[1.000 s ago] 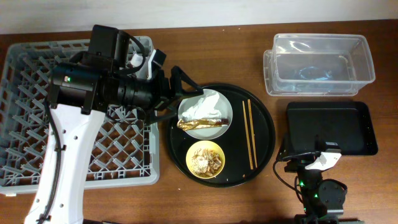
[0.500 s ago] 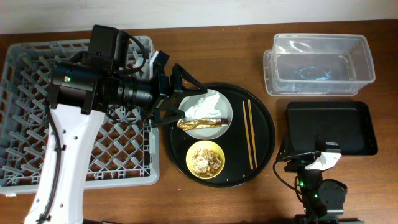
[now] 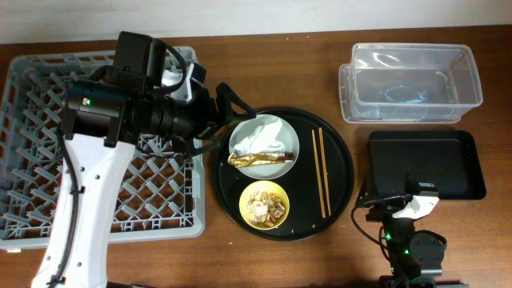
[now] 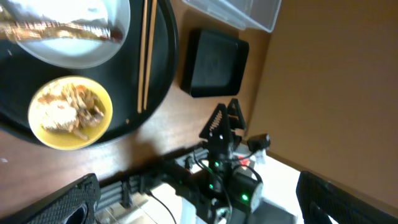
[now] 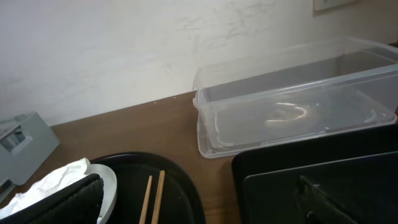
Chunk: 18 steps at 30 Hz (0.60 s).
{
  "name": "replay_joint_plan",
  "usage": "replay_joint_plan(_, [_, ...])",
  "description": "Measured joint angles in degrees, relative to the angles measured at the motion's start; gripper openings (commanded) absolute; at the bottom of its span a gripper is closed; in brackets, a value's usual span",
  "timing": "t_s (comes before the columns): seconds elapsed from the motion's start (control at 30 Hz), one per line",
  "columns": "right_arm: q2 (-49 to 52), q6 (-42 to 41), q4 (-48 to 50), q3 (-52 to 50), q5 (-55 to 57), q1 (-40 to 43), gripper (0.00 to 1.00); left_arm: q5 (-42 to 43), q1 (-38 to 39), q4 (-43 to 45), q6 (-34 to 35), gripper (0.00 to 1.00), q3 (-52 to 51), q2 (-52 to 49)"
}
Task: Sort waste into correct bins and load items into the dishwasher rack
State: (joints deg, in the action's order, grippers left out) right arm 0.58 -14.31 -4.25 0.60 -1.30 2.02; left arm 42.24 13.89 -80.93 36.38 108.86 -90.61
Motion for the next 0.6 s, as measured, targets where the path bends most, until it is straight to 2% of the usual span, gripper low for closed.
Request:
replay_joint_plan(0.23, [0.0, 0.0, 0.0, 0.0, 0.0, 0.0, 0.99, -11.3, 3.0, 0.6, -3.3, 0.99, 0.0, 0.0])
replay_joint_plan(0.4, [0.0, 0.0, 0.0, 0.0, 0.0, 0.0, 0.99, -22.1, 10.3, 1.5, -5.5, 0.99, 0.0, 0.0])
replay_joint_plan(0.6, [0.0, 0.0, 0.0, 0.0, 0.0, 0.0, 0.99, -25.7, 15.1, 1.7, -5.8, 0.99, 0.0, 0.0])
